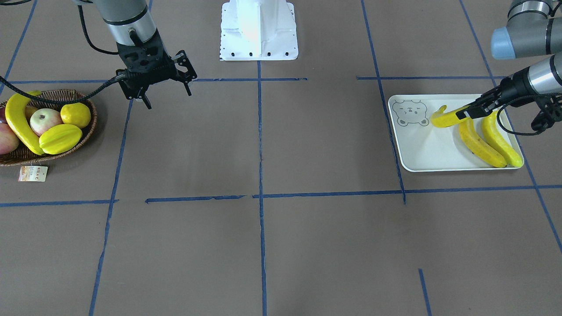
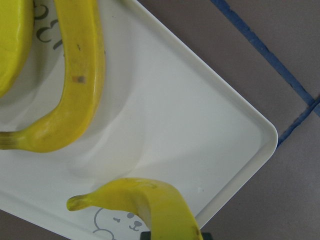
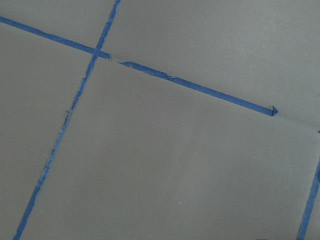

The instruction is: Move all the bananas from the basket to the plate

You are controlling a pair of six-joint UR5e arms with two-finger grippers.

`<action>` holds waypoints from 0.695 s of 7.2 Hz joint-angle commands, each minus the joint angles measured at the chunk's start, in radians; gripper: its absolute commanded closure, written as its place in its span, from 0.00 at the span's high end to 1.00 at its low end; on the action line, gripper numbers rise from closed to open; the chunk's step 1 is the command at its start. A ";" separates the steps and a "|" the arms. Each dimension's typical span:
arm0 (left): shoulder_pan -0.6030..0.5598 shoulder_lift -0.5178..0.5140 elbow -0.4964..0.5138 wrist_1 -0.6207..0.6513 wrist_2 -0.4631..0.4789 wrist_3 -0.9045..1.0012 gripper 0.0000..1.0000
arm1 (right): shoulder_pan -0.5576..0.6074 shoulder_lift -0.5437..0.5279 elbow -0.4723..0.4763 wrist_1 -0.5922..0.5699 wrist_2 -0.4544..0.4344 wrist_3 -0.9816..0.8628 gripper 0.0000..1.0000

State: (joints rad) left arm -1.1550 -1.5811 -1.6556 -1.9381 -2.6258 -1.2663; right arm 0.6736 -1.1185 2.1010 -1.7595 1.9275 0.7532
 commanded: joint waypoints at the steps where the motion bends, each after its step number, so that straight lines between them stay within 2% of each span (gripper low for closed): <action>1: -0.018 -0.034 0.077 0.008 0.071 0.112 0.77 | -0.002 0.000 -0.003 0.000 -0.001 0.000 0.99; 2: -0.052 -0.040 0.079 0.011 0.067 0.123 0.99 | -0.002 0.000 -0.004 0.000 -0.001 0.000 0.99; 4: -0.071 -0.081 0.044 0.027 0.059 0.108 1.00 | 0.004 -0.001 -0.003 0.000 0.002 0.000 0.99; 5: -0.066 -0.115 -0.028 0.049 0.072 0.105 1.00 | 0.006 -0.023 0.002 0.000 0.004 -0.003 0.99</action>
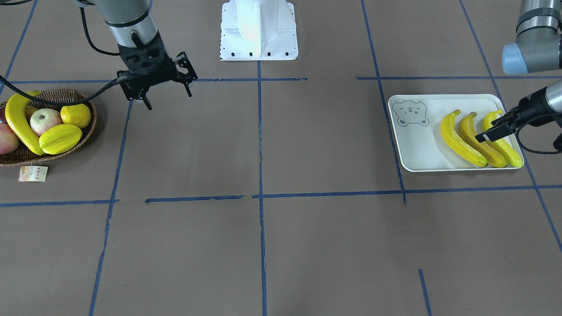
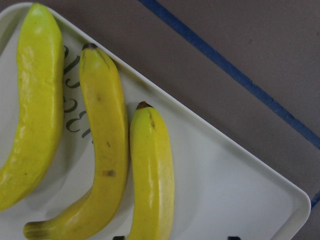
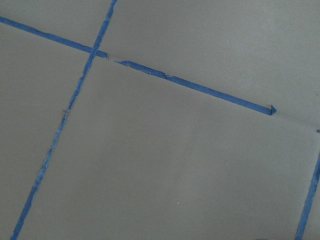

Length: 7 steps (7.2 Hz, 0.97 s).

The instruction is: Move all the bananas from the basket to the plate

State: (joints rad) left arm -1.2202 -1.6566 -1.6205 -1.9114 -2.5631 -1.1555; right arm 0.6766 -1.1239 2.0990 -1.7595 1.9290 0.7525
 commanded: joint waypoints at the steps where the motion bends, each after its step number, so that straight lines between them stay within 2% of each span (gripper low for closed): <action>1: 0.005 -0.067 -0.131 0.020 0.041 -0.004 1.00 | 0.009 -0.063 0.034 0.000 0.002 -0.045 0.99; 2: 0.036 -0.084 -0.169 0.023 0.079 -0.007 1.00 | 0.020 -0.155 0.076 0.033 0.002 -0.064 0.99; 3: 0.057 -0.091 -0.177 0.023 0.081 -0.007 1.00 | 0.053 -0.288 0.087 0.186 0.016 -0.102 0.99; 4: 0.065 -0.098 -0.177 0.023 0.081 -0.007 1.00 | 0.098 -0.457 0.084 0.382 0.077 -0.126 0.99; 5: 0.074 -0.098 -0.179 0.022 0.089 -0.007 1.00 | 0.175 -0.593 0.082 0.511 0.176 -0.174 0.99; 6: 0.086 -0.098 -0.179 0.018 0.090 -0.007 1.00 | 0.254 -0.678 0.085 0.511 0.209 -0.256 0.99; 7: 0.088 -0.098 -0.183 0.017 0.090 -0.007 1.00 | 0.259 -0.762 0.075 0.511 0.165 -0.339 0.99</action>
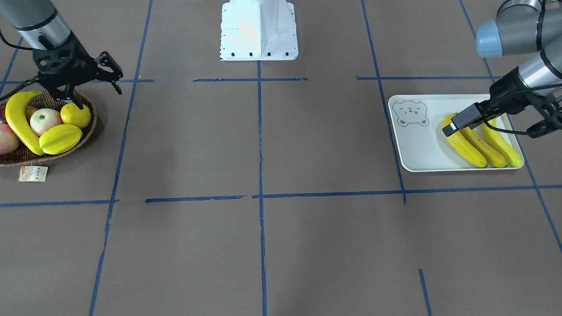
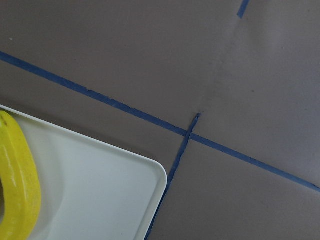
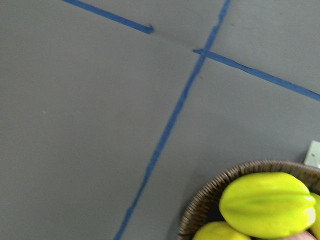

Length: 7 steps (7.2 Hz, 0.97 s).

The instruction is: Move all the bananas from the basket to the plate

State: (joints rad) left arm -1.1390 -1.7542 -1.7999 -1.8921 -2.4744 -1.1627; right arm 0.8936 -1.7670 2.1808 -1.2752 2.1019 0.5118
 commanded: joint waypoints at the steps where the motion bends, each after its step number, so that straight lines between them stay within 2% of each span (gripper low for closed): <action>1: 0.007 0.002 -0.007 -0.002 0.003 0.000 1.00 | 0.036 -0.162 -0.036 0.025 -0.107 -0.136 0.99; 2: 0.008 0.002 -0.007 -0.002 0.018 0.000 1.00 | -0.002 -0.160 -0.080 0.005 -0.159 -0.139 0.99; 3: 0.013 0.002 -0.007 -0.001 0.019 -0.002 1.00 | -0.051 -0.155 -0.082 -0.078 -0.277 -0.139 0.99; 7: 0.013 0.008 -0.006 -0.001 0.019 -0.002 1.00 | -0.082 -0.147 -0.130 -0.145 -0.309 -0.138 0.98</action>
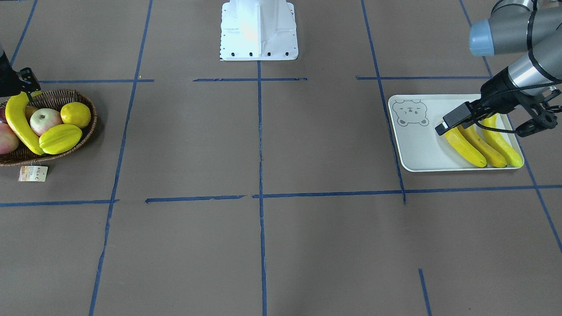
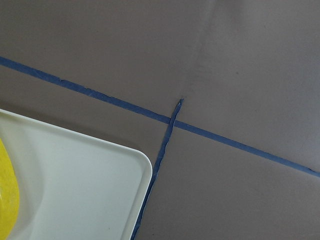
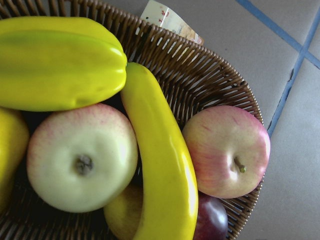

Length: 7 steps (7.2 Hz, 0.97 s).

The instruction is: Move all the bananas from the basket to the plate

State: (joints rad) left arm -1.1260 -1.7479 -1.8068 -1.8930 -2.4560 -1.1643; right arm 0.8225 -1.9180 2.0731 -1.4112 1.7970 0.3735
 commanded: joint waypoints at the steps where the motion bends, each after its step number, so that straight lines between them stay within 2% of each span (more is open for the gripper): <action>1: 0.002 0.002 0.003 0.000 0.000 0.000 1.00 | -0.038 0.011 -0.040 -0.009 -0.005 0.002 0.96; 3: 0.011 0.002 0.004 0.000 0.000 -0.002 1.00 | -0.052 0.044 -0.076 -0.009 -0.007 0.001 0.91; 4: 0.011 0.002 0.004 0.002 0.000 0.000 1.00 | -0.052 0.044 -0.076 -0.009 -0.008 -0.001 0.80; 5: 0.012 0.002 0.004 0.002 0.000 0.000 1.00 | -0.052 0.045 -0.077 -0.011 -0.007 -0.001 0.63; 7: 0.017 0.002 0.006 0.002 0.002 -0.002 1.00 | -0.048 0.047 -0.073 -0.009 -0.005 -0.001 0.20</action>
State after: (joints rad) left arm -1.1109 -1.7457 -1.8015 -1.8915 -2.4549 -1.1646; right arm 0.7722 -1.8724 1.9985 -1.4215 1.7911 0.3728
